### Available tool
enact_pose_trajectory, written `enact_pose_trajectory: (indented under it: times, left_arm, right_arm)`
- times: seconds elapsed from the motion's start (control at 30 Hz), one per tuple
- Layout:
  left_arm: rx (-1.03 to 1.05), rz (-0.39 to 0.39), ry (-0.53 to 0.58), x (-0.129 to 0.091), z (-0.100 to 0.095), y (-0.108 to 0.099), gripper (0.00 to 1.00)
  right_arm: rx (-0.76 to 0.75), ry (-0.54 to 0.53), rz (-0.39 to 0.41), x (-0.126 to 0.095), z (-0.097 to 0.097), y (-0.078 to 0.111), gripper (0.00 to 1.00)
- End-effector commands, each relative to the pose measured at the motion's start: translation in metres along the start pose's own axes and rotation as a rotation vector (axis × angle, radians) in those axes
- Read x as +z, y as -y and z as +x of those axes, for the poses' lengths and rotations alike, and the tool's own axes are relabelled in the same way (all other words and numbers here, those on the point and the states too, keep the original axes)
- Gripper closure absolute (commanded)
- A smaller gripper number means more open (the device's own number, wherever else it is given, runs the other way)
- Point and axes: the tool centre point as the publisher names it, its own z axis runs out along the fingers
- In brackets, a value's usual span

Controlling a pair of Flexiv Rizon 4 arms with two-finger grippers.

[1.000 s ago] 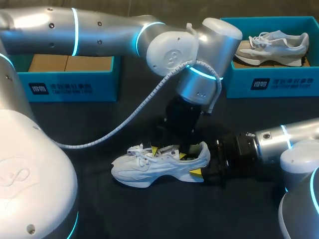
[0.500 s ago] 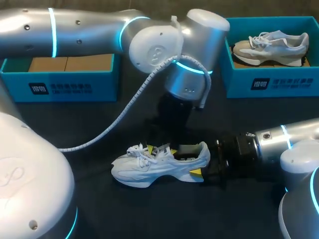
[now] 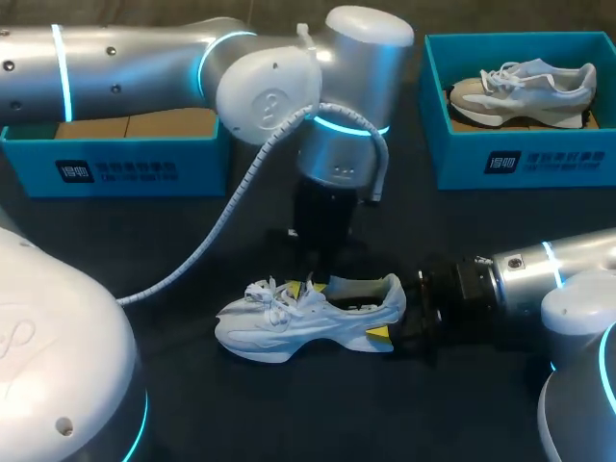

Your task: Take the shoe out of the shoebox, open the shoe tongue, remove and reinsert the insole, then place the shoe into the shoebox

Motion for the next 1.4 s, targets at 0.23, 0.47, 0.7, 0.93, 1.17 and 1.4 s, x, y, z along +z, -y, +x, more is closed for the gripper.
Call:
enact_pose_trajectory:
  times: [0.23, 0.47, 0.7, 0.93, 1.17, 1.4]
  left_arm:
    - [0.03, 0.023, -0.183, -0.001, -0.028, -0.002, 1.0]
    - [0.108, 0.043, -0.344, 0.006, -0.053, -0.005, 1.0]
    - [0.101, 0.031, -0.484, 0.015, -0.073, 0.004, 1.0]
    - [0.089, -0.005, -0.539, 0.034, -0.083, 0.016, 1.0]
    - [0.093, -0.027, -0.556, 0.051, -0.088, 0.021, 1.0]
    - [0.13, -0.021, -0.571, 0.05, -0.089, 0.017, 0.96]
  right_arm:
    - [0.001, 0.002, 0.003, 0.001, 0.0, 0.0, 1.0]
    - [0.001, 0.002, 0.003, 0.001, 0.0, 0.0, 1.0]
    - [0.001, 0.002, 0.003, 0.001, 0.0, 0.0, 1.0]
    - [0.001, 0.002, 0.003, 0.001, 0.0, 0.0, 1.0]
    - [0.001, 0.002, 0.003, 0.001, 0.0, 0.0, 1.0]
    - [0.001, 0.002, 0.003, 0.001, 0.0, 0.0, 1.0]
